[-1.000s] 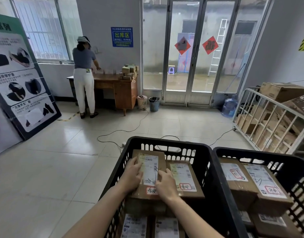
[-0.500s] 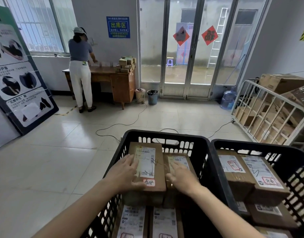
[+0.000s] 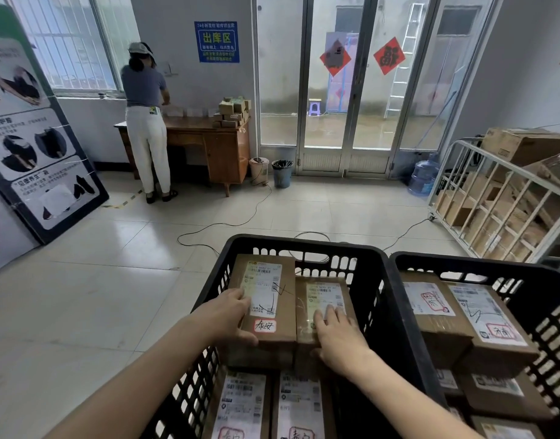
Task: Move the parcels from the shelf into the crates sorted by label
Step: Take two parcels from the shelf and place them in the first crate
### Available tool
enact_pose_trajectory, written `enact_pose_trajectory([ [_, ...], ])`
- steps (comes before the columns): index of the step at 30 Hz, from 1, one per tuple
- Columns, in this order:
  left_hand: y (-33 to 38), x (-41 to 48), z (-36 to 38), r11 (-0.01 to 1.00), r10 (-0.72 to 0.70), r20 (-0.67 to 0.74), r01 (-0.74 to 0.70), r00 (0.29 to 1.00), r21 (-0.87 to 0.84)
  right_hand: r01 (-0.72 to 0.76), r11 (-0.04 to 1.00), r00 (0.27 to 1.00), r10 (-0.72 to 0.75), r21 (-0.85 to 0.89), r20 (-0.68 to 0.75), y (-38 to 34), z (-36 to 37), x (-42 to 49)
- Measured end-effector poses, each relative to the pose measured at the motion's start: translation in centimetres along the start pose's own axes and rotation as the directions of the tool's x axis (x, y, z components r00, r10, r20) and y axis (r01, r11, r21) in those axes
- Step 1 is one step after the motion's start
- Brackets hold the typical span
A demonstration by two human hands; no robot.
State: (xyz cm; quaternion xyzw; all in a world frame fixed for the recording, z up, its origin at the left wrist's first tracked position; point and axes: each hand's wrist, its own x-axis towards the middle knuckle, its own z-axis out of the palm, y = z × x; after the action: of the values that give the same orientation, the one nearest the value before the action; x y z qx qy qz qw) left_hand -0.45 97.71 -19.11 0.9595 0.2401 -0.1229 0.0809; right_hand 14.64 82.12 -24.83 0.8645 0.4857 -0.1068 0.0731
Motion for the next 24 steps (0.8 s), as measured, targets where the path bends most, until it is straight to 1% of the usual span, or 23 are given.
enact_pose_trajectory([
  [6, 0.3, 0.0, -0.4, 0.999, -0.023, 0.038, 0.022, 0.999, 0.028, -0.015, 0.998, 1.000, 0.016, -0.061, 0.002, -0.4, 0.3, 0.0],
  [10, 1.2, -1.1, -0.7, 0.996, -0.050, 0.051, 0.046, 0.997, 0.079, -0.032, 0.999, 0.998, 0.033, -0.028, 0.045, -0.5, -0.5, -0.6],
  [13, 2.0, -1.7, -0.7, 0.989, -0.075, -0.017, 0.077, 0.997, 0.124, -0.058, 0.995, 0.996, 0.052, 0.076, 0.078, 0.1, -1.6, -1.6],
  [17, 3.1, -3.5, -0.1, 0.988, -0.048, -0.142, 0.068, 0.989, 0.138, -0.022, 0.994, 1.000, 0.021, 0.105, 0.008, 0.7, -2.3, -4.5],
  [21, 4.3, -5.8, 0.4, 0.992, -0.009, -0.161, 0.030, 0.987, 0.126, 0.003, 0.990, 1.000, -0.003, 0.141, -0.005, 0.9, -1.9, -7.9],
  [24, 5.4, -7.3, 0.6, 0.993, 0.022, -0.170, -0.001, 0.985, 0.121, 0.023, 0.987, 0.998, -0.015, 0.159, -0.054, 1.1, -1.9, -10.3],
])
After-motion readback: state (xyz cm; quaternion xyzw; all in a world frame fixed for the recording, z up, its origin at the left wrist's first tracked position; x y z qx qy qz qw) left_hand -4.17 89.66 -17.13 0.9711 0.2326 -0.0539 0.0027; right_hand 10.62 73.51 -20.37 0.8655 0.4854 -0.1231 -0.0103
